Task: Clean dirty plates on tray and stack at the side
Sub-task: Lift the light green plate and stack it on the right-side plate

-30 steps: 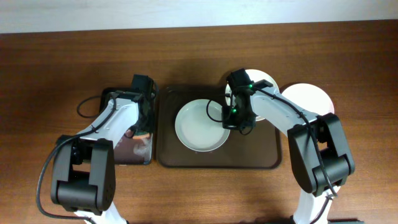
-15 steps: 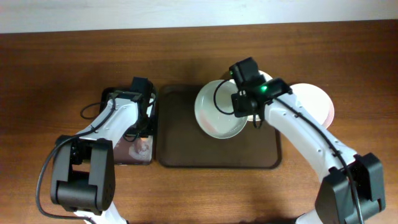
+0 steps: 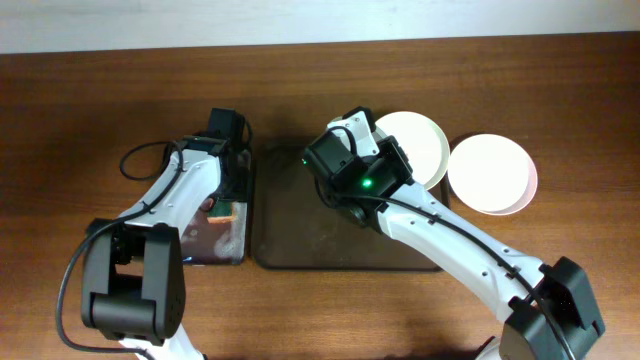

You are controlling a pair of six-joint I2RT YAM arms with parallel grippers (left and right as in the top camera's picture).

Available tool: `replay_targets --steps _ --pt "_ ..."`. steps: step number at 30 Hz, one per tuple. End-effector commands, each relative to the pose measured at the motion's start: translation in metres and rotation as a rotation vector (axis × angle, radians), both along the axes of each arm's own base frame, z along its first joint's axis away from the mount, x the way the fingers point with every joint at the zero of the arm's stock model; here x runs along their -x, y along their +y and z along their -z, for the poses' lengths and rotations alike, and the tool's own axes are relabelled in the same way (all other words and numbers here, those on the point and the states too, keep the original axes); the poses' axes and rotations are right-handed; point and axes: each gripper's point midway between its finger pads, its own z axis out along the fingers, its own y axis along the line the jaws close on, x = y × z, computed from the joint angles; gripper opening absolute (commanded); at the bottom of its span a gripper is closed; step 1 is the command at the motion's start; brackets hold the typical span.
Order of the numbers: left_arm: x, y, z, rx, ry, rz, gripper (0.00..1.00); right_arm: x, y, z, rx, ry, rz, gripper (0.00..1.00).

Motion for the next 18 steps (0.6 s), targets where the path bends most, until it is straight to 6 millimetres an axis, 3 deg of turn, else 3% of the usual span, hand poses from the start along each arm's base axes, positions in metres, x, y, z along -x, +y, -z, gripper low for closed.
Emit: replay_targets --steps 1,5,7,8,10,11,15,16,17,18 --pt "0.004 0.003 0.009 -0.005 0.011 -0.045 0.77 -0.001 -0.004 -0.029 -0.045 -0.101 0.039 0.04" --pt "0.002 -0.008 0.029 0.060 0.026 -0.071 0.75 -0.001 -0.002 -0.039 -0.091 -0.129 0.032 0.04" --pt "0.000 -0.013 0.035 0.087 0.026 -0.067 0.62 0.000 -0.003 -0.044 -0.103 -0.142 0.032 0.04" --pt "-0.001 -0.014 0.037 0.089 0.026 -0.067 0.52 0.001 -0.003 -0.046 -0.107 -0.146 0.032 0.04" --pt "-0.003 -0.014 0.038 0.089 0.019 -0.066 0.09 0.001 -0.006 -0.050 -0.127 -0.161 0.048 0.04" --pt "-0.007 -0.014 0.037 0.092 0.005 -0.065 0.00 0.000 -0.010 -0.049 -0.148 -0.166 0.067 0.04" --pt "-0.018 -0.016 0.018 0.100 -0.050 -0.064 0.01 -0.007 -0.027 -0.026 -0.314 -0.052 0.103 0.04" --pt "-0.020 -0.016 0.010 0.104 -0.069 -0.063 0.47 -0.009 -0.037 -0.023 -0.368 -0.031 0.128 0.04" --pt "-0.021 -0.017 -0.002 0.110 -0.094 -0.061 0.59 -0.011 -0.049 -0.022 -0.430 -0.017 0.160 0.04" --pt "-0.021 -0.016 -0.008 0.112 -0.104 -0.061 0.62 -0.011 -0.056 -0.022 -0.464 -0.015 0.184 0.04"
